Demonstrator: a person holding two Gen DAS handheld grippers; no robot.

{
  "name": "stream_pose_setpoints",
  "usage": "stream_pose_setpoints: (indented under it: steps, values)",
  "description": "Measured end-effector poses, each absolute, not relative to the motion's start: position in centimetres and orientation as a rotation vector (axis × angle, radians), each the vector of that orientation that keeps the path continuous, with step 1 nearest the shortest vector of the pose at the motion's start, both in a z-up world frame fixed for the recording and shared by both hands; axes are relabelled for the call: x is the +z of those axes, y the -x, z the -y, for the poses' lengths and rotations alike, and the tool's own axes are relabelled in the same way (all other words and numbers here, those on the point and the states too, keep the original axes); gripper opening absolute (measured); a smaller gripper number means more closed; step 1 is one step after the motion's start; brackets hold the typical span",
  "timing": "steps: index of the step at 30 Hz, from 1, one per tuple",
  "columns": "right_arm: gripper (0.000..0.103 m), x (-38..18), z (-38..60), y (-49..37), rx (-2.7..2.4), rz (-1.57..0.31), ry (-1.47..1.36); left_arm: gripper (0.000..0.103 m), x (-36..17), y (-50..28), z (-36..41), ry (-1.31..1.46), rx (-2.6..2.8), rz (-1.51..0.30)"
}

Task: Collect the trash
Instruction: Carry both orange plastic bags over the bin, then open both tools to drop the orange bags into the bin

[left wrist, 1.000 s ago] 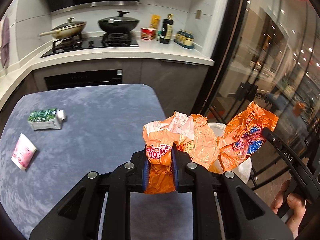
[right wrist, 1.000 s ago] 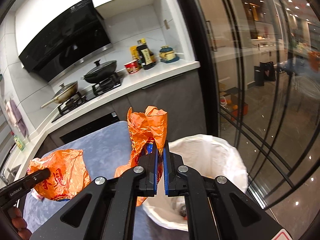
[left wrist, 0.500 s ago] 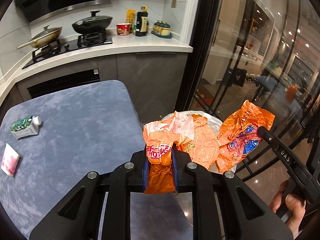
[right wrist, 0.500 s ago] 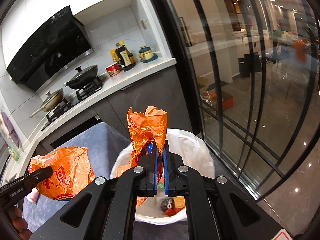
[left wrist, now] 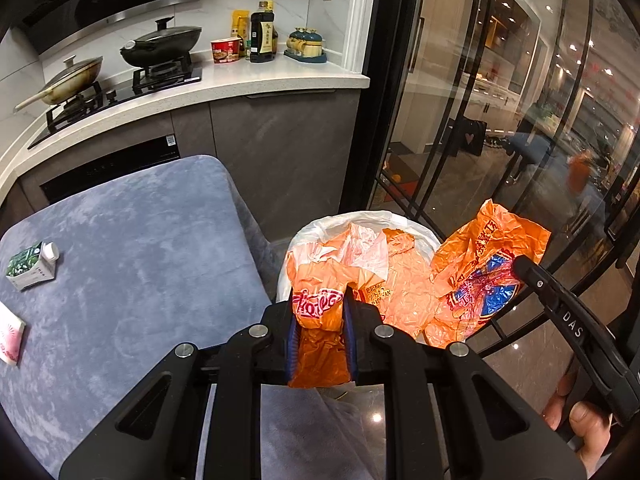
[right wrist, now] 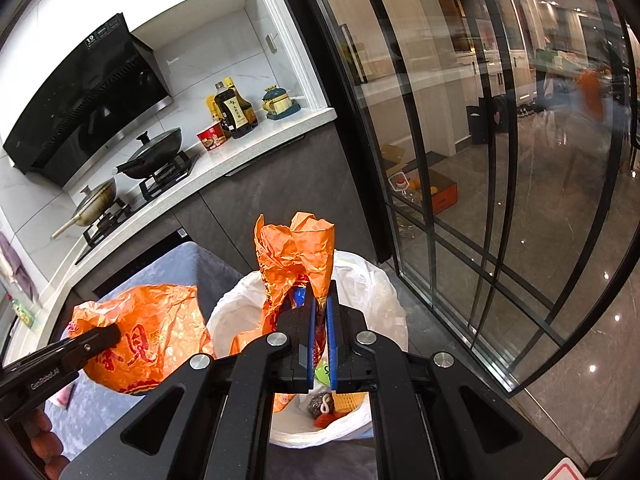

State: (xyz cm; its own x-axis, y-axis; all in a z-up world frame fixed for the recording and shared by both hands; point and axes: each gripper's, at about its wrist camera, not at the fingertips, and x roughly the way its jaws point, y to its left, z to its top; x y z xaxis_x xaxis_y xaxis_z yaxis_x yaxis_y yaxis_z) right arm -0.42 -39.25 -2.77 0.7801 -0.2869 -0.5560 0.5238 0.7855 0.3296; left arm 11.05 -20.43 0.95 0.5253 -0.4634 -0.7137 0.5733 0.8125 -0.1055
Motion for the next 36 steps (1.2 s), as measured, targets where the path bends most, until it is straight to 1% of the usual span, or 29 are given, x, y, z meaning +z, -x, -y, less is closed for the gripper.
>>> stream_pose_setpoints:
  steps: [13, 17, 20, 21, 24, 25, 26, 27, 29, 36]
  values:
    - [0.005, -3.5, 39.0, -0.5, -0.453, -0.528, -0.496, 0.018, 0.1, -11.8, 22.1, -0.16, -0.627, -0.827]
    - [0.011, -3.6, 39.0, -0.7, -0.455, -0.525, -0.498, 0.02, -0.1, -12.3, 22.3, -0.15, -0.621, -0.842]
    - [0.012, -3.6, 39.1, -0.9, -0.453, -0.522, -0.498, 0.02, -0.2, -12.5, 22.5, -0.148, -0.616, -0.845]
    - [0.012, -3.6, 39.1, -1.1, -0.454, -0.523, -0.496, 0.021, -0.2, -12.5, 22.6, -0.15, -0.617, -0.845]
    - [0.013, -3.6, 39.0, -1.2, -0.452, -0.521, -0.497, 0.028, -0.4, -12.7, 22.6, -0.149, -0.608, -0.849]
    - [0.014, -3.6, 39.0, -1.4, -0.453, -0.52, -0.495, 0.031, -0.4, -12.7, 22.6, -0.146, -0.606, -0.851]
    - [0.018, -3.6, 39.0, -1.5, -0.453, -0.518, -0.494, 0.032, -0.4, -12.8, 22.5, -0.143, -0.602, -0.853]
    - [0.025, -3.6, 38.9, -1.6, -0.455, -0.516, -0.492, 0.032, -0.5, -12.9, 22.5, -0.14, -0.6, -0.856]
    - [0.034, -3.5, 38.8, -1.6, -0.46, -0.505, -0.489, 0.033, -0.5, -13.0, 22.3, -0.14, -0.596, -0.856]
    - [0.034, -3.1, 38.6, -1.5, -0.455, -0.492, -0.486, 0.034, -0.3, -13.2, 21.7, -0.128, -0.586, -0.854]
